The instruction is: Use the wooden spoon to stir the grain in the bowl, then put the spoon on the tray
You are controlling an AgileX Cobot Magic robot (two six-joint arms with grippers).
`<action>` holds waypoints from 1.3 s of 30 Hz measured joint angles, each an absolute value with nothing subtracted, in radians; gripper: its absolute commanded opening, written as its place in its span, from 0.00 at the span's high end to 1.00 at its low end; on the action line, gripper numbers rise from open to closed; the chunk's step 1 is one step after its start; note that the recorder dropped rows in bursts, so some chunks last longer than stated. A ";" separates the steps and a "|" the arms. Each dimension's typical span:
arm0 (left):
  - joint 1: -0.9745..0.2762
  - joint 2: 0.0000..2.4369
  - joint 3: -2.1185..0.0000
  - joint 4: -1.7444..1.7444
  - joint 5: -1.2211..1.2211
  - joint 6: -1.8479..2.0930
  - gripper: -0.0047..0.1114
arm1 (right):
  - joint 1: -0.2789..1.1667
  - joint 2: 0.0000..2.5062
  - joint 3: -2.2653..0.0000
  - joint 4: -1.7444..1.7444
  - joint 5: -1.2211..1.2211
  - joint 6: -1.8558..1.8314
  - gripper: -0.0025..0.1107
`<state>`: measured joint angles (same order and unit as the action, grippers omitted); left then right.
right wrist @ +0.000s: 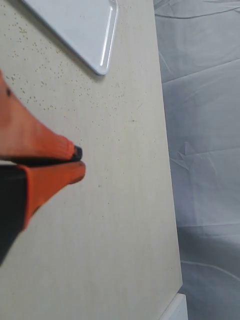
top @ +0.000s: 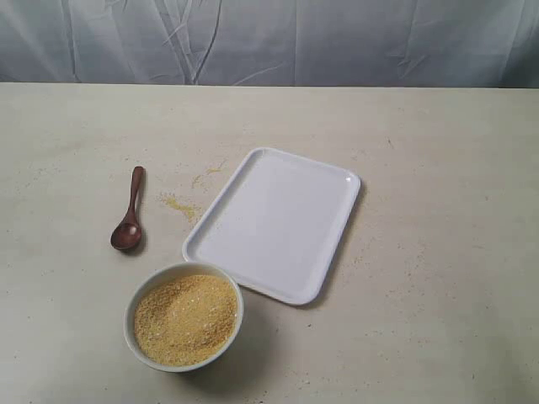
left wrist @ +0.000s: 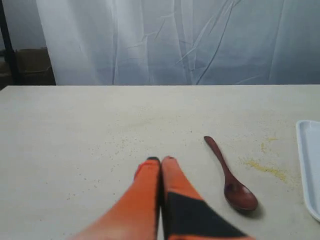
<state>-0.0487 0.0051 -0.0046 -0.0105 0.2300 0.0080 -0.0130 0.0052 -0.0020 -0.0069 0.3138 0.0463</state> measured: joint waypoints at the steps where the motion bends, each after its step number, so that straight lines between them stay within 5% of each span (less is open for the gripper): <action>1: -0.049 0.005 -0.005 0.000 0.219 0.008 0.96 | -0.013 0.005 -0.002 -0.007 0.314 0.046 0.98; 17: -0.049 0.005 -0.005 0.006 -0.062 0.008 0.96 | -0.013 0.005 -0.002 -0.007 0.314 0.046 0.98; 39: -0.049 0.155 -0.151 0.033 -0.056 0.008 0.96 | -0.013 0.005 -0.002 -0.007 0.314 0.046 0.98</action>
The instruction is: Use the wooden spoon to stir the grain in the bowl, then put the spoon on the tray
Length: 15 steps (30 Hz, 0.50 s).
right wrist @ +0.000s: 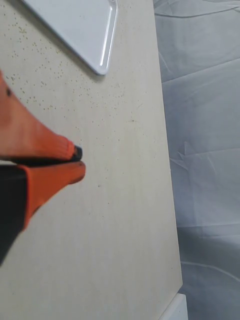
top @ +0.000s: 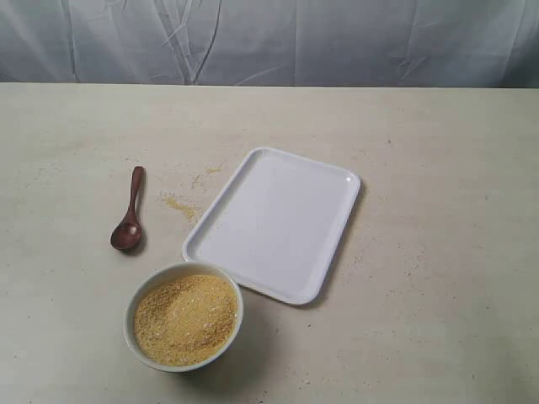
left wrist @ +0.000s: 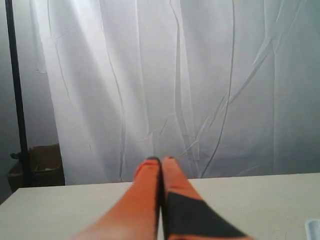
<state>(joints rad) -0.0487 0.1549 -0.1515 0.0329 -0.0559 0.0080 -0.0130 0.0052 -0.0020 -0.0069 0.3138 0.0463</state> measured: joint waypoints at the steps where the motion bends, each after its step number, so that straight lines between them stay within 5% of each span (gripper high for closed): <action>1: -0.049 0.209 -0.181 0.033 -0.055 0.008 0.96 | -0.013 0.005 -0.002 -0.007 0.314 0.046 0.98; 15: -0.049 0.395 -0.234 0.011 0.013 0.000 0.96 | -0.013 0.005 -0.002 -0.007 0.314 0.046 0.98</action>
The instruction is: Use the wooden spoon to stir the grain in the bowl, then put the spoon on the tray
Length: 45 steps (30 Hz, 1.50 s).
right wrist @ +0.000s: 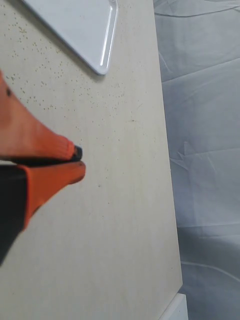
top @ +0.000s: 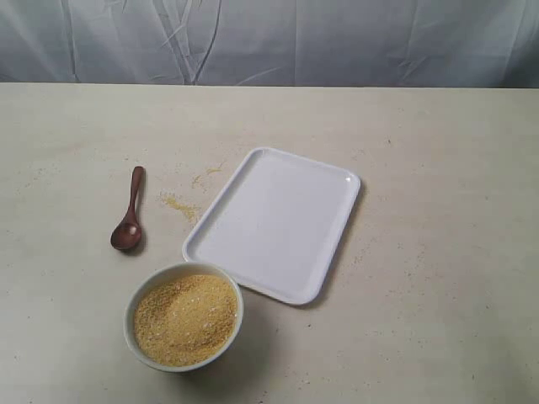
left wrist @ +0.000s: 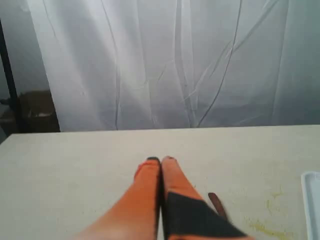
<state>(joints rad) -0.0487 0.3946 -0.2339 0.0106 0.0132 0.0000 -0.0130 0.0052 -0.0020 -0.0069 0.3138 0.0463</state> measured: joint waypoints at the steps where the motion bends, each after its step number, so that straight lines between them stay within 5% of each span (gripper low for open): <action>1: -0.049 0.419 -0.243 0.006 0.024 0.000 0.96 | -0.013 0.005 -0.002 -0.007 0.314 0.046 0.98; 22: -0.133 1.227 -0.658 -0.103 0.577 0.054 0.96 | -0.013 0.005 -0.002 -0.007 0.314 0.046 0.98; 45: -0.189 1.633 -0.985 -0.042 0.669 0.062 0.96 | -0.013 0.005 -0.002 -0.007 0.314 0.046 0.98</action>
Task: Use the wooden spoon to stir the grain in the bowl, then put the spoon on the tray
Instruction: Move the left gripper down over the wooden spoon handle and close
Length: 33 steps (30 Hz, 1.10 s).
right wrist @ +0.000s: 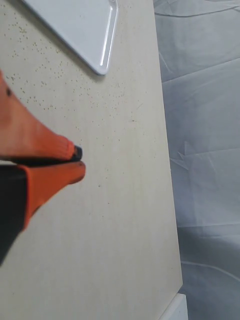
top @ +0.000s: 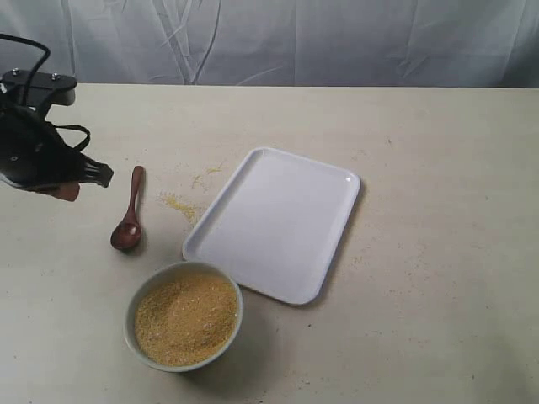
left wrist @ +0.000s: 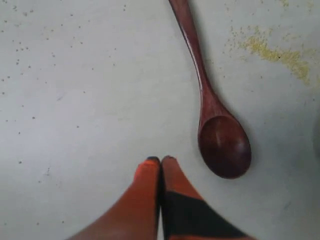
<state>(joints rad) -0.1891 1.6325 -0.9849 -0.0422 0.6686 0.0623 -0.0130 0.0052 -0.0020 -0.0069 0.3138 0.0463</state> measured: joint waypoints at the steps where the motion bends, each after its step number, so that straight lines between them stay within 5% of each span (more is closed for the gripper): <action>1: -0.189 1.644 -0.997 -0.038 0.676 0.062 0.96 | -0.013 0.005 -0.002 -0.007 0.314 0.046 0.98; 22: -0.184 1.688 -1.027 -0.093 0.564 0.062 0.96 | -0.013 0.005 -0.002 -0.007 0.314 0.046 0.98; 33: -0.183 1.819 -1.031 -0.191 0.425 0.062 0.60 | -0.013 0.005 -0.002 -0.007 0.314 0.046 0.98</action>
<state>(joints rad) -0.1831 1.8185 -1.0311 -0.1915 0.4252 0.0623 -0.0130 0.0052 -0.0020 -0.0069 0.3138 0.0463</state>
